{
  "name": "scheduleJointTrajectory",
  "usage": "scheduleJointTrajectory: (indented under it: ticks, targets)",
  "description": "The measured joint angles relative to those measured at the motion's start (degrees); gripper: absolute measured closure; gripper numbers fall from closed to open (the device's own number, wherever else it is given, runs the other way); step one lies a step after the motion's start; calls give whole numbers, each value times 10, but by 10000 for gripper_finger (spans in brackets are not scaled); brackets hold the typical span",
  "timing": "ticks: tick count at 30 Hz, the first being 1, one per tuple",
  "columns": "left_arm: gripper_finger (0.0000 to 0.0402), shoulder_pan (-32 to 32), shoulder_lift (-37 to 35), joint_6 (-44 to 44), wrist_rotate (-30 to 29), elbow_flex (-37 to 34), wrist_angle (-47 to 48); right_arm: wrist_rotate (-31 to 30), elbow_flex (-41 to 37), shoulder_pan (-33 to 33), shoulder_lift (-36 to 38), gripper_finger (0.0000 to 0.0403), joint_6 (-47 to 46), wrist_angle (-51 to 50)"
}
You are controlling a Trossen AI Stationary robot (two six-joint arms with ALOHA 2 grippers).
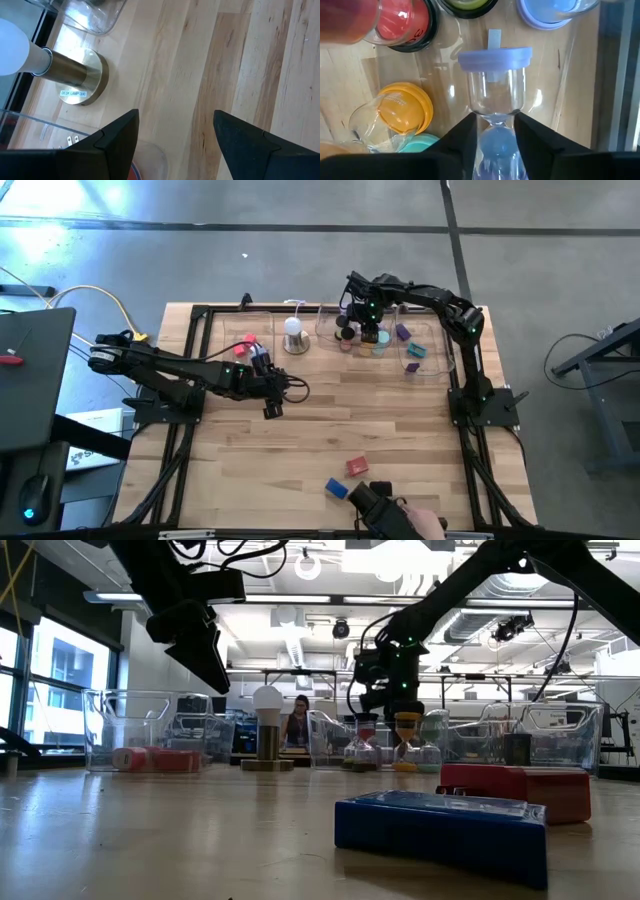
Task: Pick & Place Office items
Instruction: Put the purple hourglass into the middle transparent bin
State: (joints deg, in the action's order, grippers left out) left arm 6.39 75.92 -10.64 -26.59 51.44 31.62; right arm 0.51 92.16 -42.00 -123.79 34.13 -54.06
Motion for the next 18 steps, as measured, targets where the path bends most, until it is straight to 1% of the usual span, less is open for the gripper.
scheduleJointTrajectory:
  ticks: [5,9,13,18]
  targets:
    - [155,0,0,0,0,0,0,0,0,0,0,340,3,-1]
    - [155,0,0,0,0,0,0,-2,0,0,0,363,5,0]
    - [155,0,0,0,0,0,-5,3,0,0,0,368,5,3]
    - [155,0,0,0,0,0,-5,4,0,0,0,362,7,4]
